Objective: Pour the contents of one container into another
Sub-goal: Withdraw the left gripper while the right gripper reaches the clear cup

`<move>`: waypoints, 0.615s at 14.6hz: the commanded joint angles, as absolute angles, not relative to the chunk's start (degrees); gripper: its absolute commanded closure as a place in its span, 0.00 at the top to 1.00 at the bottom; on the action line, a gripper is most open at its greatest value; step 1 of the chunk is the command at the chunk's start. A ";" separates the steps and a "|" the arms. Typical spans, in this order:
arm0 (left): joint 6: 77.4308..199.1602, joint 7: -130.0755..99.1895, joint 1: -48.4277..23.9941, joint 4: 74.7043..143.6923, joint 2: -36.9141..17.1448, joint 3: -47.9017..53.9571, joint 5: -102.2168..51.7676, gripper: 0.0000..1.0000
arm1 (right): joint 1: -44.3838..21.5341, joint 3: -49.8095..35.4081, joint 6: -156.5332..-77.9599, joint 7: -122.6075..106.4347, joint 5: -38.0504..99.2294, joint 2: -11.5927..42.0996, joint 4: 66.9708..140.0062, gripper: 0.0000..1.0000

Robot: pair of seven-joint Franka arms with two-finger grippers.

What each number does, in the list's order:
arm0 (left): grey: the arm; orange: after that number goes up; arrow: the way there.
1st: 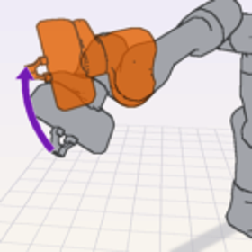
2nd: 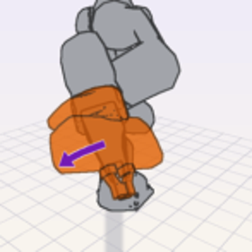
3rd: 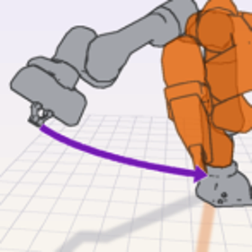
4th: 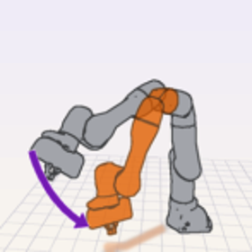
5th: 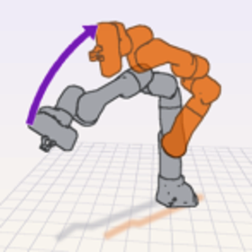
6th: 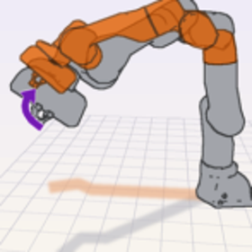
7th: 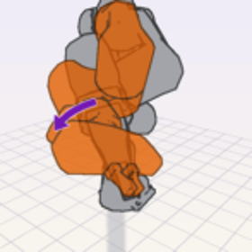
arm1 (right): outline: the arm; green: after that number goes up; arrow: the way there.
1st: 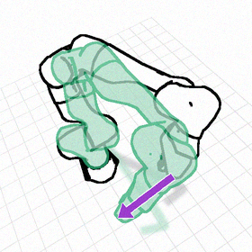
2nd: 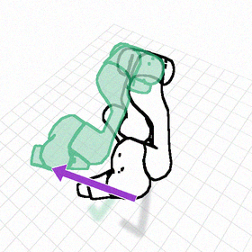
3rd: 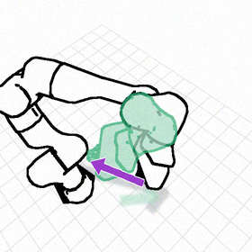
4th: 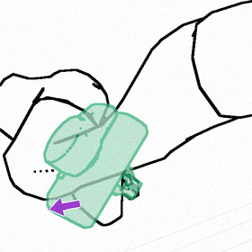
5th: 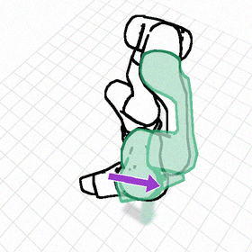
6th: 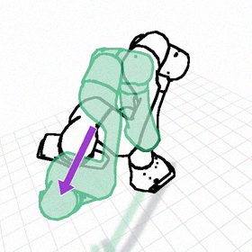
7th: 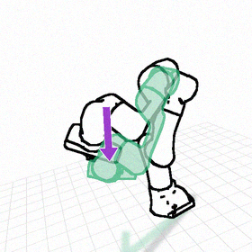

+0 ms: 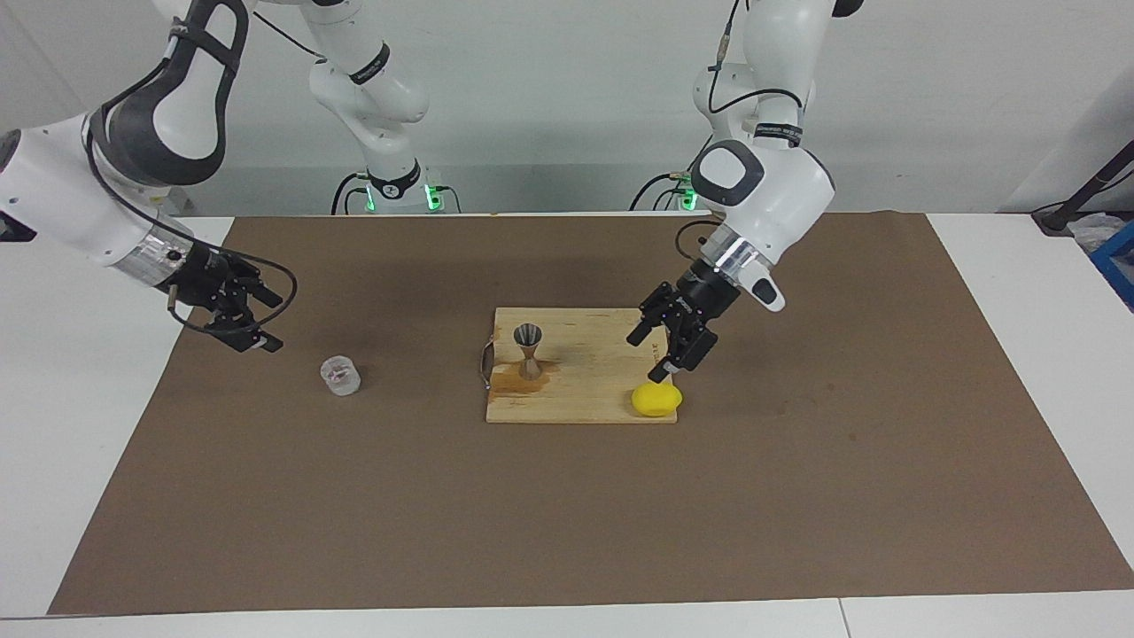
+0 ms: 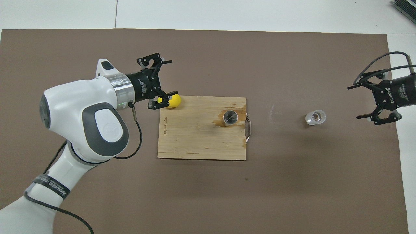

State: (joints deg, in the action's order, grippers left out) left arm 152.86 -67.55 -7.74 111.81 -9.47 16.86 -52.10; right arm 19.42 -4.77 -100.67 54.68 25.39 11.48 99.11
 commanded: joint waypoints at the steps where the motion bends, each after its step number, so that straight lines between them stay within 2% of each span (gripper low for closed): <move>1: 148.73 -68.03 -2.91 112.15 -7.21 17.05 -40.39 1.00 | 21.00 -5.36 -102.91 59.14 29.17 13.71 100.45 1.00; 6: 140.04 -64.53 5.79 111.10 -6.24 17.14 -16.23 1.00 | 22.50 -5.36 -106.78 59.85 32.96 14.32 107.04 1.00; 9: 129.15 -52.17 7.64 106.71 -6.42 17.14 -6.96 1.00 | 22.67 -5.36 -108.80 59.42 33.83 15.12 108.89 1.00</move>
